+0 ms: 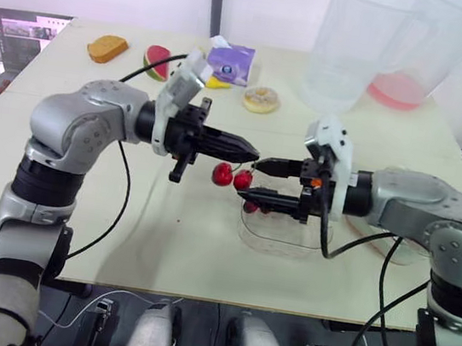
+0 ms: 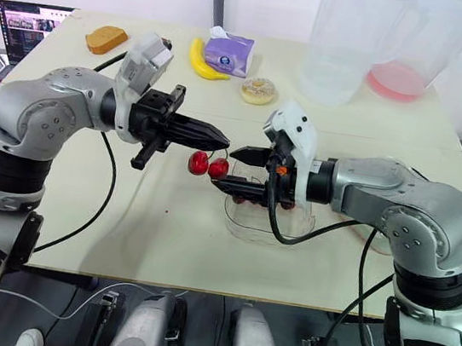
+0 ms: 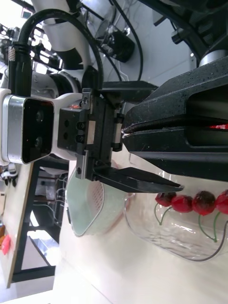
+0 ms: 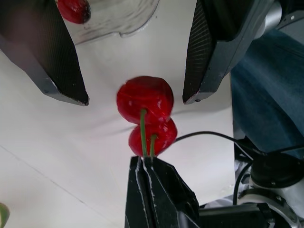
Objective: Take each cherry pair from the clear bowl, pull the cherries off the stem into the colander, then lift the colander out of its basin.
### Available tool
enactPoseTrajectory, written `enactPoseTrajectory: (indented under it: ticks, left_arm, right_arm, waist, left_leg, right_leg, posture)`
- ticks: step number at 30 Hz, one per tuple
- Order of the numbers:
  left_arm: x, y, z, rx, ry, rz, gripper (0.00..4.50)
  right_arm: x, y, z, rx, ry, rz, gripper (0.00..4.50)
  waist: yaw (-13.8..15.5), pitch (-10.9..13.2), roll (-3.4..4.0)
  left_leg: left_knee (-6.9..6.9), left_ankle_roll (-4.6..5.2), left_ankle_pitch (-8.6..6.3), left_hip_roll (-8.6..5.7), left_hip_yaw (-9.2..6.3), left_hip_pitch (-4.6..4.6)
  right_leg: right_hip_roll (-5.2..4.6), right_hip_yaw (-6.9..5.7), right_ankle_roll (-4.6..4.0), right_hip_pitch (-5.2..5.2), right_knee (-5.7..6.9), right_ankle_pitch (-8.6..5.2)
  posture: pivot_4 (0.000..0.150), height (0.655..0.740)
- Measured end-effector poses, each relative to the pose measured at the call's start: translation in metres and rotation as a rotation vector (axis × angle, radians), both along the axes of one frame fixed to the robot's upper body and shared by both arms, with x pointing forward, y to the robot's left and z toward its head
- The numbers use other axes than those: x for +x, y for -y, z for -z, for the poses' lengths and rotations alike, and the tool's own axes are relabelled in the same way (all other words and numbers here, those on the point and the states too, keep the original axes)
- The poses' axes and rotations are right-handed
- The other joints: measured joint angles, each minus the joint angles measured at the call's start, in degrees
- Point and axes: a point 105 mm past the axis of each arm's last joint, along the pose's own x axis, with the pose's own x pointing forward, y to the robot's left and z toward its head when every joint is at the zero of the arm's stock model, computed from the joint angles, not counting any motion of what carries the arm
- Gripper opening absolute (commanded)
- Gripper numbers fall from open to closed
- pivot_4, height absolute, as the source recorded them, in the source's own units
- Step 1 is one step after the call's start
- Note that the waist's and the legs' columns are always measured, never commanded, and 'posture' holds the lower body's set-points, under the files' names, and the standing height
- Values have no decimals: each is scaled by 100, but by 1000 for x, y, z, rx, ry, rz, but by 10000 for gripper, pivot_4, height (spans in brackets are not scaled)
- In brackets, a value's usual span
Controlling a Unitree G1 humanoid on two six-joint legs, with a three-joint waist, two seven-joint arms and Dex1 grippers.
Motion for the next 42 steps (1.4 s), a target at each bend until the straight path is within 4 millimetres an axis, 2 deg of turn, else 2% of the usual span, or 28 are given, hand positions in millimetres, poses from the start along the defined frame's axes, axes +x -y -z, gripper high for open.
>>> enactPoseTrajectory:
  ticks: [1, 4, 7, 8, 10, 19, 24, 26, 28, 30, 35, 38, 41, 42]
  left_arm:
    - [0, 0, 0, -2, 1, -1, 0]
    - [1, 0, -1, -8, 2, -10, 0]
    - [1, 1, -1, -10, 1, -11, 0]
    - [1, 1, -1, -12, 0, -10, 0]
    - [1, 2, -1, -14, -2, -7, 0]
    - [1, 2, -1, -13, -12, -6, 0]
    - [1, 2, 1, -10, -24, -9, 0]
    - [2, 3, 3, -6, -39, -12, 0]
    - [1, 2, -2, -24, -31, -11, 0]
    - [2, 1, -4, -32, -26, -18, 0]
    - [2, 2, -4, -32, -28, -20, 0]
    - [2, 1, -5, -38, -32, -22, 0]
    - [2, 0, -8, -54, -27, -31, 0]
    - [2, 0, -8, -56, -28, -34, 0]
  right_arm:
    - [0, -1, 0, 1, 1, -2, 33527]
    - [0, -3, 1, 5, 2, -8, 25471]
    - [0, -5, 1, 9, 5, -10, 10605]
    - [0, -5, 1, 12, 5, -12, 6752]
    - [0, -6, 1, 17, 5, -13, 2259]
    - [0, -7, 1, 21, 6, -9, 1531]
    - [0, 0, 10, -48, 6, 11, 1531]
    - [-3, 3, 19, -81, -2, 20, 1531]
    - [-3, 11, 47, -150, -93, 53, 1531]
    - [-5, 13, 61, -168, -150, 60, 1531]
    - [-1, 18, 53, -147, -120, 89, 1531]
    - [2, 24, 35, -89, -86, 116, 1531]
    - [0, 38, 18, -54, -49, 160, 1531]
    - [-3, 52, 14, -64, -38, 204, 1531]
  waist:
    - [1, 0, 0]
    - [1, 0, 0]
    - [2, 0, 0]
    - [2, 0, 0]
    - [2, 0, 0]
    - [1, 0, 0]
    - [8, 0, 0]
    - [8, 0, 0]
    - [12, 1, -3]
    - [6, 3, 1]
    - [-3, 3, 1]
    - [3, 3, 1]
    - [37, 3, 1]
    - [60, 4, 1]
  left_leg:
    - [0, 0, 0, 0, 0, 0]
    - [0, 0, 0, 0, 0, 0]
    - [0, 0, 0, 0, 0, 0]
    - [0, 0, 0, 0, 0, 0]
    - [0, 0, 0, 0, 0, 0]
    - [0, 0, 0, 0, 0, 0]
    - [0, 0, 0, 0, 0, 0]
    - [0, 0, 0, 0, 0, 0]
    - [0, 0, 0, -1, 0, 0]
    - [1, 0, 0, -1, 4, 0]
    - [-1, 0, 0, 2, 0, 1]
    - [0, 0, 0, 0, 2, 0]
    - [0, 0, 0, 0, -1, -1]
    - [-1, 1, -1, -1, -3, -3]
  right_leg:
    - [0, 0, 0, 0, 0, 0]
    - [-1, 0, 0, 0, 0, 0]
    - [-1, 0, 0, 0, 0, 0]
    - [-1, 0, 0, 0, 0, 0]
    - [-1, 0, 0, 0, 0, 0]
    - [-1, 0, 0, 0, 0, 0]
    - [-1, 0, 0, 0, 0, 0]
    - [-1, 0, 0, 1, -1, 0]
    - [-2, -1, 0, 1, -2, 0]
    - [-3, 2, 1, -1, -1, 0]
    - [2, 0, 0, -1, 0, 0]
    - [-1, 0, 1, -1, -1, 0]
    - [-3, -2, 1, 1, -2, 0]
    - [-4, -4, 1, 4, -7, 0]
  posture:
    - [1500, 7400]
    - [1500, 7400]
    - [1500, 7400]
    - [1500, 7400]
    - [1500, 7400]
    - [1500, 7400]
    - [1500, 7400]
    - [1500, 7400]
    - [1500, 7400]
    - [1500, 7400]
    - [1500, 7400]
    - [1500, 7400]
    - [1500, 7400]
    - [1500, 7400]
